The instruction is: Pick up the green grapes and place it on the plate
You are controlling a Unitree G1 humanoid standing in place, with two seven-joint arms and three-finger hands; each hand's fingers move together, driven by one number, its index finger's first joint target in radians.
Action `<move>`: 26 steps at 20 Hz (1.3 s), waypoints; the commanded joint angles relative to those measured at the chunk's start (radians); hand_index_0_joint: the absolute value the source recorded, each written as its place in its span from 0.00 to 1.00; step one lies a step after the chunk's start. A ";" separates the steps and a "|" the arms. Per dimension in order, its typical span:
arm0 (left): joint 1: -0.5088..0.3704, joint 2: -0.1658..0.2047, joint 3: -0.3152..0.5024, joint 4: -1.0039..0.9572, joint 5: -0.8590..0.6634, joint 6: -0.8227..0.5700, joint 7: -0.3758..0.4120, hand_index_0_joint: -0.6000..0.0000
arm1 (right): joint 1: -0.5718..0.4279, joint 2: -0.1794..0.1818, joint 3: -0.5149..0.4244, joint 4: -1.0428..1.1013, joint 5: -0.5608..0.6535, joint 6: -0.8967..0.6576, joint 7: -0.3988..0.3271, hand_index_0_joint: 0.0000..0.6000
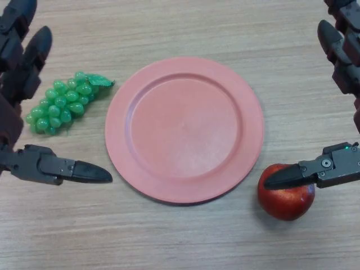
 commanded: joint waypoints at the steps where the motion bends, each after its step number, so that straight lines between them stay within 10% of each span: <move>1: -0.021 0.043 0.094 -0.042 -0.029 -0.139 -0.003 1.00 | -0.040 -0.019 -0.048 -0.041 0.039 -0.100 -0.021 0.00; 13: -0.049 0.056 0.080 0.082 0.035 -0.206 0.002 1.00 | 0.013 -0.023 -0.083 -0.036 0.061 -0.157 -0.023 0.00; 26: -0.300 0.276 -0.023 0.871 0.735 -0.624 0.154 1.00 | -0.013 -0.038 -0.096 -0.101 0.074 -0.091 -0.010 0.00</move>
